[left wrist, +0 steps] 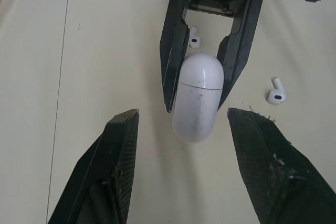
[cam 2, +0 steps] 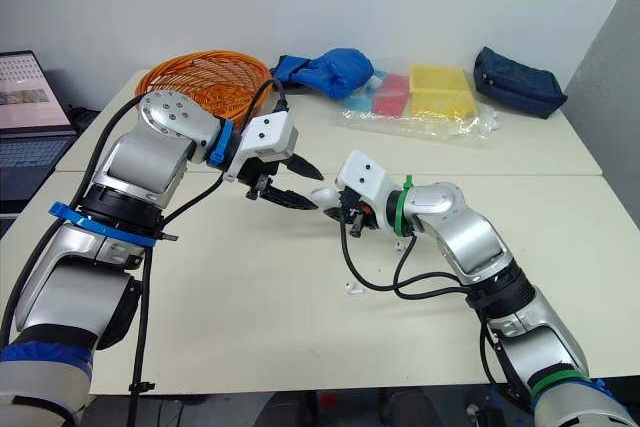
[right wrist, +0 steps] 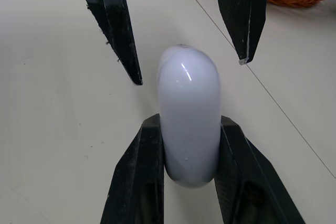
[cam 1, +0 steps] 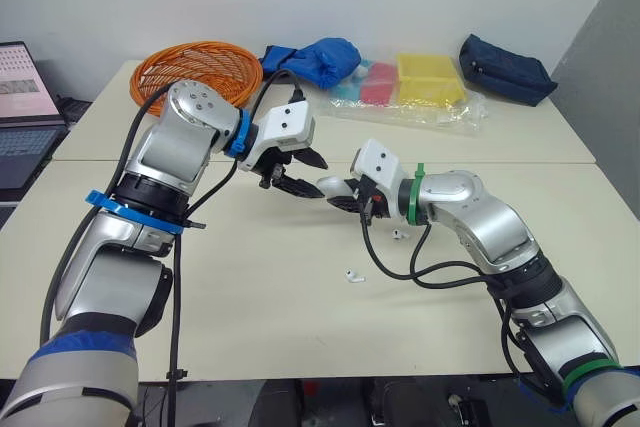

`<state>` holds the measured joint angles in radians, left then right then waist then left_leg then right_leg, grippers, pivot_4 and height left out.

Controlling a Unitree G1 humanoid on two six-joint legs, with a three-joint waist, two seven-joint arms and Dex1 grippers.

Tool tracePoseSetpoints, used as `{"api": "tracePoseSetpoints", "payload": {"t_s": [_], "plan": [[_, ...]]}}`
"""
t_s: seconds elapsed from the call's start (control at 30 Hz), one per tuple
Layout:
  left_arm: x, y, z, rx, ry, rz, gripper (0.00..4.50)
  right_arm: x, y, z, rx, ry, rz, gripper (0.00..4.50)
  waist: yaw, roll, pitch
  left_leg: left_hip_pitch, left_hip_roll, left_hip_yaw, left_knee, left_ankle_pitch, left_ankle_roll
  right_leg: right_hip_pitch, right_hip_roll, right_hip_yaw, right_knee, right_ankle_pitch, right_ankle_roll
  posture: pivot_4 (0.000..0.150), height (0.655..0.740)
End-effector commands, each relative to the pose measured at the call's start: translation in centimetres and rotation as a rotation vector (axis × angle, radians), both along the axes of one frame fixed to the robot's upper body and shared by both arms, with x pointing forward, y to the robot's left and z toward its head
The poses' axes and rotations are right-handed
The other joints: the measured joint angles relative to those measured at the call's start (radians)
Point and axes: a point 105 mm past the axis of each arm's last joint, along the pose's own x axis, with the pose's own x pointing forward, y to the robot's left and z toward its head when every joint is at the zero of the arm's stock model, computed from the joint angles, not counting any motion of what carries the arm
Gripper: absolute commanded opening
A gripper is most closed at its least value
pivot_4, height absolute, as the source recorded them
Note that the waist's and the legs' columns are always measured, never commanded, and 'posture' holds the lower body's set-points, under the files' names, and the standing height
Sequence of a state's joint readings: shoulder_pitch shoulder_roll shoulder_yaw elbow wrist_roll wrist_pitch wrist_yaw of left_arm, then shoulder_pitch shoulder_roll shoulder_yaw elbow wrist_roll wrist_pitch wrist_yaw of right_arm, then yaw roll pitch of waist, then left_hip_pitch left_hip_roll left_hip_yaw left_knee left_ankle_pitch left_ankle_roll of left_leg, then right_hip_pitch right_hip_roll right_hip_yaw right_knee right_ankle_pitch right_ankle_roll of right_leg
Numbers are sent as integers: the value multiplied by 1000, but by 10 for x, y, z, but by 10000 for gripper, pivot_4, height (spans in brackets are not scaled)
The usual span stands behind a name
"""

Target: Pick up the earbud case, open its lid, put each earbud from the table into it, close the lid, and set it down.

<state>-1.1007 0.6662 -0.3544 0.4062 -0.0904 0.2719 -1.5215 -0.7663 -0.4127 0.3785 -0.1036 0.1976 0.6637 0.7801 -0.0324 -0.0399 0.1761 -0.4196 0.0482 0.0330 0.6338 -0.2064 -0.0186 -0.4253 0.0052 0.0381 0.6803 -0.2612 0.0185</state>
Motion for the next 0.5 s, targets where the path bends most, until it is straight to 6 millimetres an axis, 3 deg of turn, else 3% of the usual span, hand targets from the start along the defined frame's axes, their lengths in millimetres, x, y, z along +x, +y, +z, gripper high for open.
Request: {"api": "tracePoseSetpoints", "payload": {"t_s": [0.03,0.5], "plan": [[0,5,7,-2,-30,-2,27666,-2,5,23,28,-79,22,8471,0,0,0,0,0,0,0,0,0,0,0,0,0,0,0,1500,7400],[1,3,7,-6,-35,-6,27666,-1,7,25,23,-83,30,8471,0,0,0,0,0,0,0,0,0,0,0,0,0,0,0,1500,7400]]}}
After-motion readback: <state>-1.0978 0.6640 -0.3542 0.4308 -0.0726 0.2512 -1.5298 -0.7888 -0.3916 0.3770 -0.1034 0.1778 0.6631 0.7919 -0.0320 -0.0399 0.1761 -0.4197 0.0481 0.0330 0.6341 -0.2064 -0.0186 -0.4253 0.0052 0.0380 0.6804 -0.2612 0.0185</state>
